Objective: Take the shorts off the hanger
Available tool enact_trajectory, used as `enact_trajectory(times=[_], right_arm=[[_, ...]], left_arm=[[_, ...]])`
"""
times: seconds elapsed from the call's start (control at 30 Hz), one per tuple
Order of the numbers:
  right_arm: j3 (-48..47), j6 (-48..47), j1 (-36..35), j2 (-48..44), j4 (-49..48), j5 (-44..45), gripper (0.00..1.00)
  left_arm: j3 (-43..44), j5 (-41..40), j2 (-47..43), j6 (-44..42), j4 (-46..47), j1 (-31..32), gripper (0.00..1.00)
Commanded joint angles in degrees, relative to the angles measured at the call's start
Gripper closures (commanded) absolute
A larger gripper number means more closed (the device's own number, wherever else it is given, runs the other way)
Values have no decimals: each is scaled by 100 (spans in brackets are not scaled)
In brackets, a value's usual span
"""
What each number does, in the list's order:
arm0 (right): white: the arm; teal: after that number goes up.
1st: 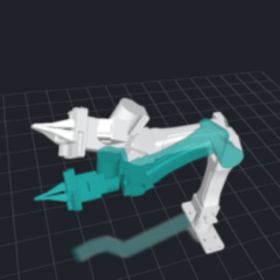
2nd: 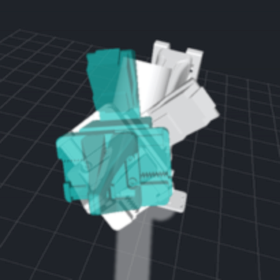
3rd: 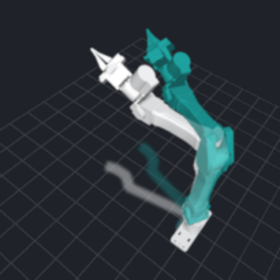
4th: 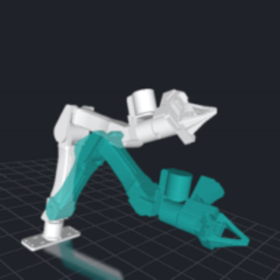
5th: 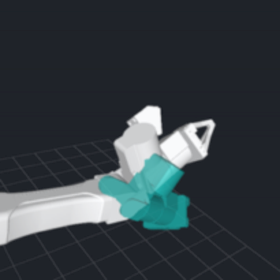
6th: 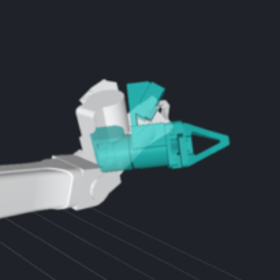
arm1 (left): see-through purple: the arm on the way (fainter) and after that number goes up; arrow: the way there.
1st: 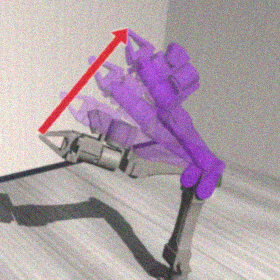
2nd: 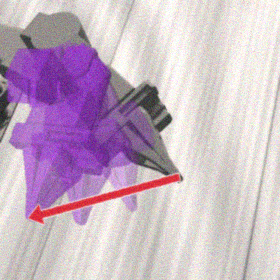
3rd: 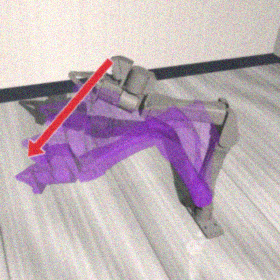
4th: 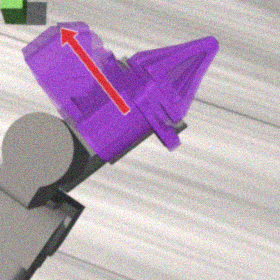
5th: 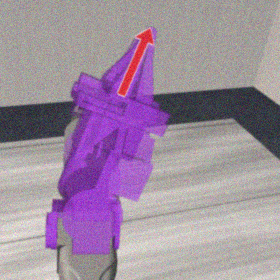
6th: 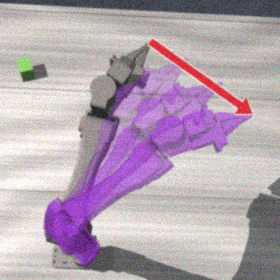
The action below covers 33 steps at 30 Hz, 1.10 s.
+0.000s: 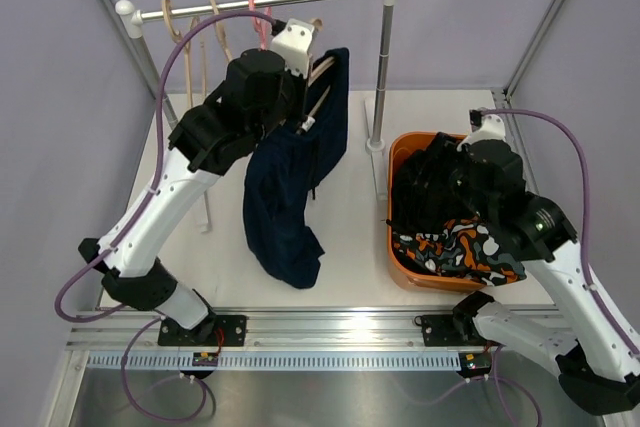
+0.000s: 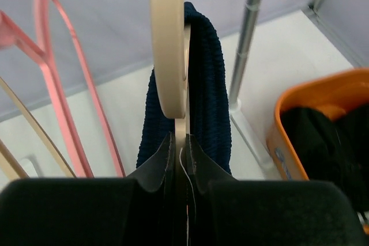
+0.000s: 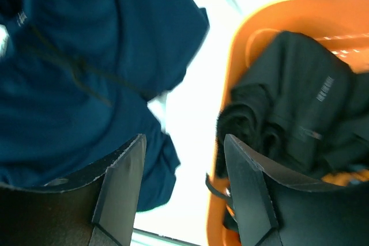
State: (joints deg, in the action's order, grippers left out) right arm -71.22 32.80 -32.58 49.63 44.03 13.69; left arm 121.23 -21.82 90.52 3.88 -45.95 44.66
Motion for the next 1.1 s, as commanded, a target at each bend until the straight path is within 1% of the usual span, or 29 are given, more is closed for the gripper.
enact_trajectory(times=[0.0, 0.07, 0.1, 0.2, 0.33, 0.5, 0.73, 0.83, 0.87, 0.93, 0.97, 1.07], right_arm=[[-331, -142, -213, 371, -483, -341, 35], [-541, -168, -493, 705, -614, -201, 35], [-707, -194, -608, 933, -667, -148, 35], [-1068, -247, -1065, 1390, -782, 142, 35], [-1420, -274, -1426, 1908, -931, 283, 35], [-1605, -265, -1506, 2463, -1062, 301, 36], [-1992, -344, -1506, 3035, -1099, 441, 41], [-2141, -406, -1506, 3132, -1063, 590, 56], [-2159, -423, -1506, 3123, -1072, 652, 69], [-2220, -467, -1506, 3115, -1063, 845, 83], [-2273, -485, -1506, 3123, -1020, 950, 92], [-2571, -564, -1436, 3220, -748, 1372, 100]], left_arm=[[-544, 511, -649, 34, 43, 244, 100], [-915, 635, -990, 95, 139, 393, 100], [-1248, 714, -1106, 156, 165, 437, 100], [-1750, 820, -1484, 297, 183, 561, 100], [-2216, 882, -1862, 385, 227, 719, 100], [-2376, 996, -2161, 447, 166, 842, 100], [-2508, 1119, -2442, 456, 78, 860, 100], [-2552, 1093, -2504, 438, -27, 860, 100], [-2578, 1093, -2556, 438, -71, 860, 100], [-2666, 1093, -2618, 447, -106, 860, 100], [-2701, 1101, -2697, 456, -124, 860, 100], [-2850, 1163, -2820, 500, -168, 860, 100]])
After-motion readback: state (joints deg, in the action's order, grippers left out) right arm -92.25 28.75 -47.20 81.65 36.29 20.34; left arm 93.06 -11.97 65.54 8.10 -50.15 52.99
